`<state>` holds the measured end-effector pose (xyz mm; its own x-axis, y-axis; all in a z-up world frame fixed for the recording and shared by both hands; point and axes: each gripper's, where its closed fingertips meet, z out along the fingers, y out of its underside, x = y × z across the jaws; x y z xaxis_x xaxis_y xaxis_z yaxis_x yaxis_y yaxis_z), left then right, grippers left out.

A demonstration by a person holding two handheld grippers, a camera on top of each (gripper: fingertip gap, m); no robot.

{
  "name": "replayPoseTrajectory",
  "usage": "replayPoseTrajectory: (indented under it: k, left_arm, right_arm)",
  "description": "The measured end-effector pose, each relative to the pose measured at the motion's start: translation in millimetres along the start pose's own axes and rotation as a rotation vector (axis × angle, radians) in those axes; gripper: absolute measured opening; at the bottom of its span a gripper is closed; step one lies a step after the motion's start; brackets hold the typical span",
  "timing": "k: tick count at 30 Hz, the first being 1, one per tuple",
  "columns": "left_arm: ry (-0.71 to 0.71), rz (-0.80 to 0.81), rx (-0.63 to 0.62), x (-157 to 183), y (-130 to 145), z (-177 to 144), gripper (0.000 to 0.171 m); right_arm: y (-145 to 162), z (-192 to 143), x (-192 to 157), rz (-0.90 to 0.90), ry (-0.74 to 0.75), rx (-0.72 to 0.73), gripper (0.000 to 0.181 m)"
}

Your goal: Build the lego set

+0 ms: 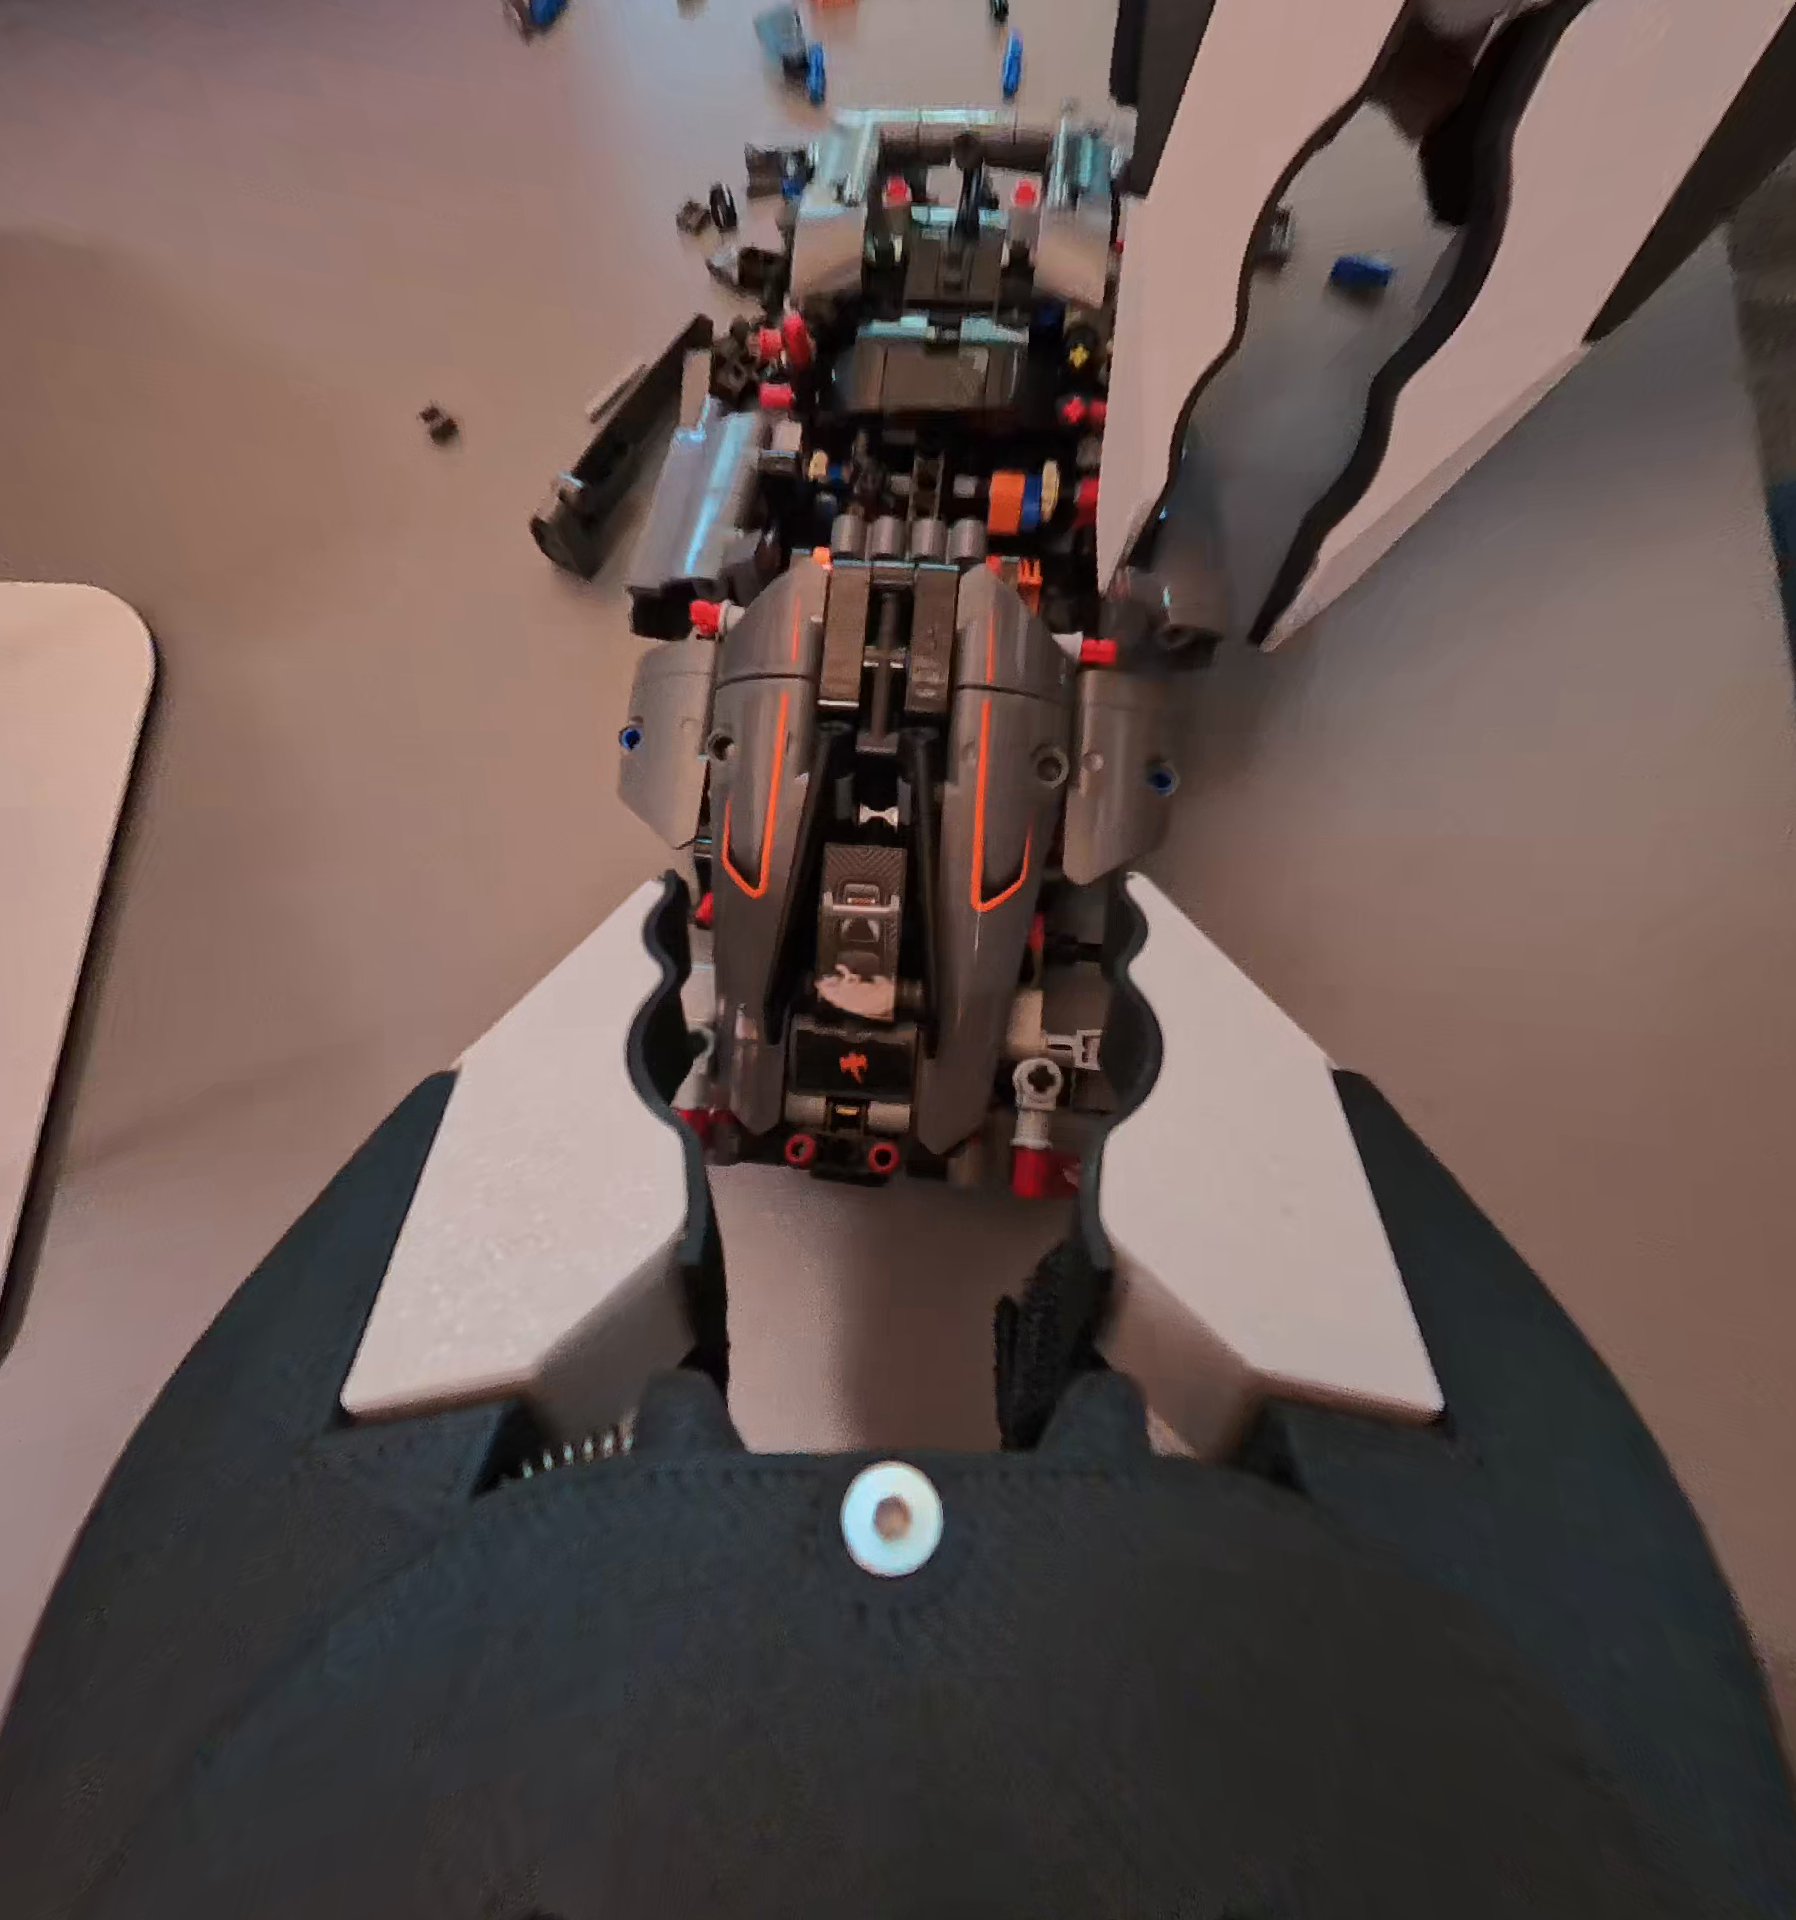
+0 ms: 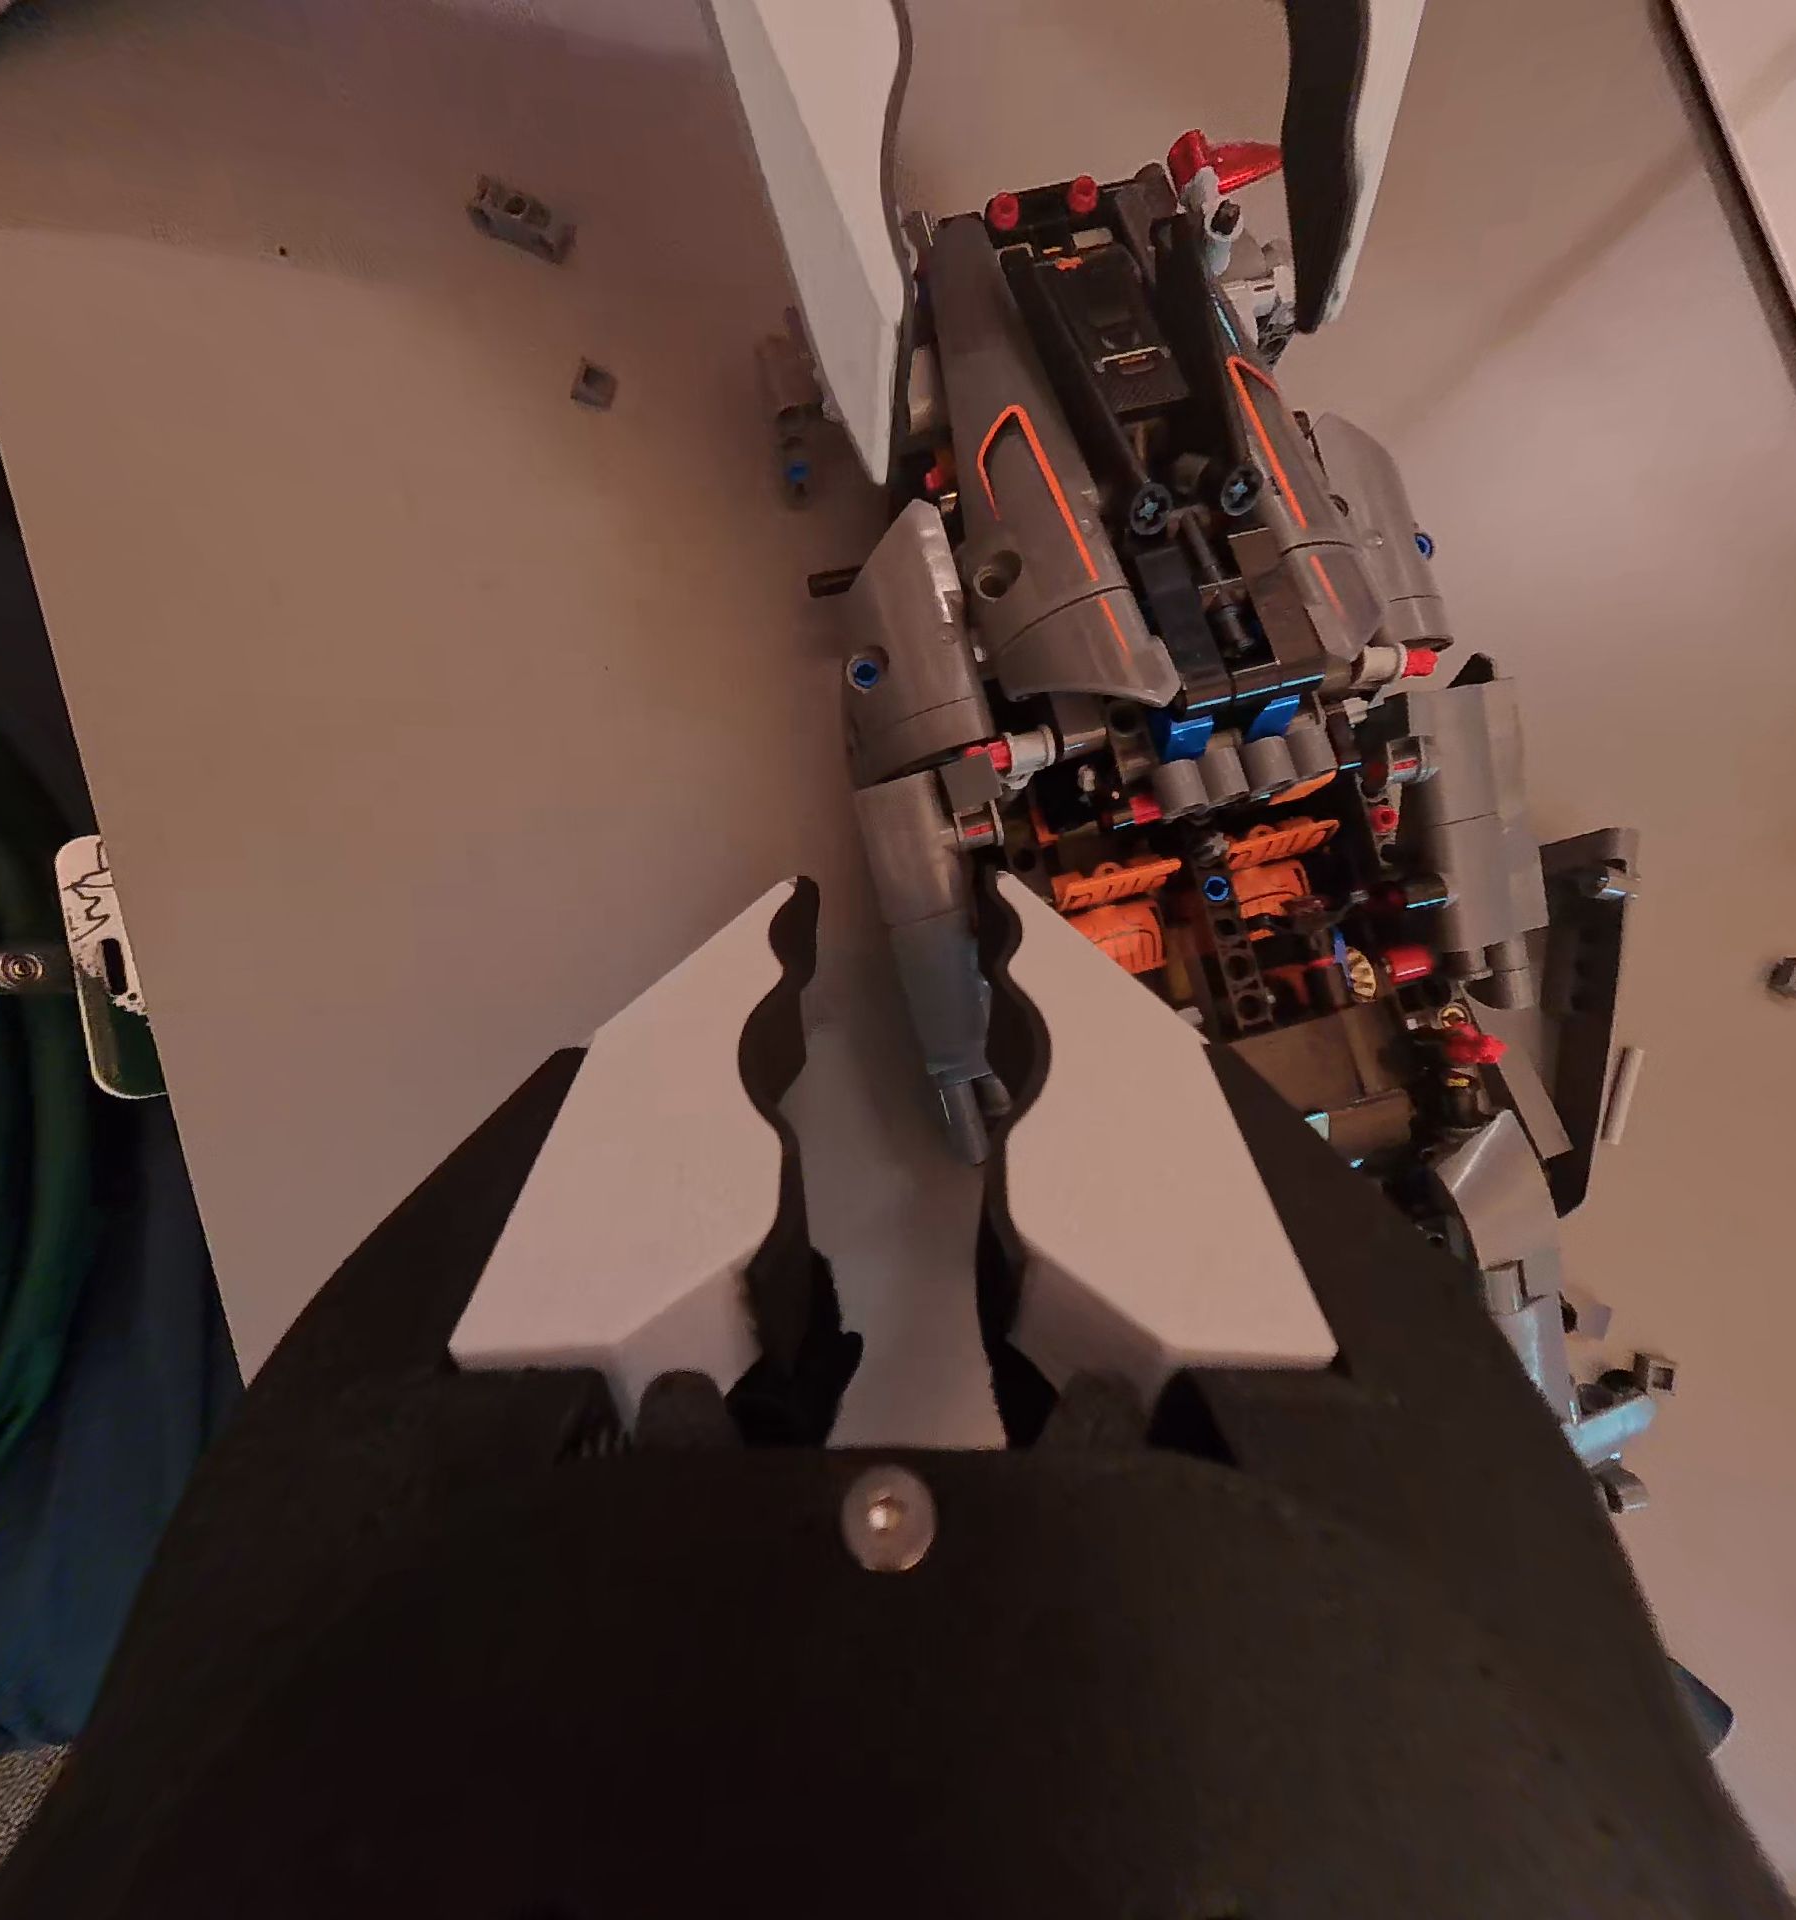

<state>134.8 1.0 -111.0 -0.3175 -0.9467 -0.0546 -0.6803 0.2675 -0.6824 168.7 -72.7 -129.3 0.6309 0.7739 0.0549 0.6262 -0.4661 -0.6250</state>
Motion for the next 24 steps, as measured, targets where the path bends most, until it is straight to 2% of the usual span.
replayPoseTrajectory:
  k: [3,6,24]
  left_arm:
    - [0.002,-0.001,-0.072,-0.6,9.0,8.0,0.076]
    - [-0.001,0.001,-0.082,-2.0,9.1,7.7,0.069]
    - [0.006,0.049,-0.15,-0.1,7.0,2.1,0.061]
  right_arm:
    - [0.0,0.1,-0.1,-0.004,0.0,-0.001,0.029]
    - [0.0,0.0,-0.2,-0.003,-0.003,0.005,0.029]
    - [-0.2,2.1,-0.9,0.003,-0.006,0.031,0.024]
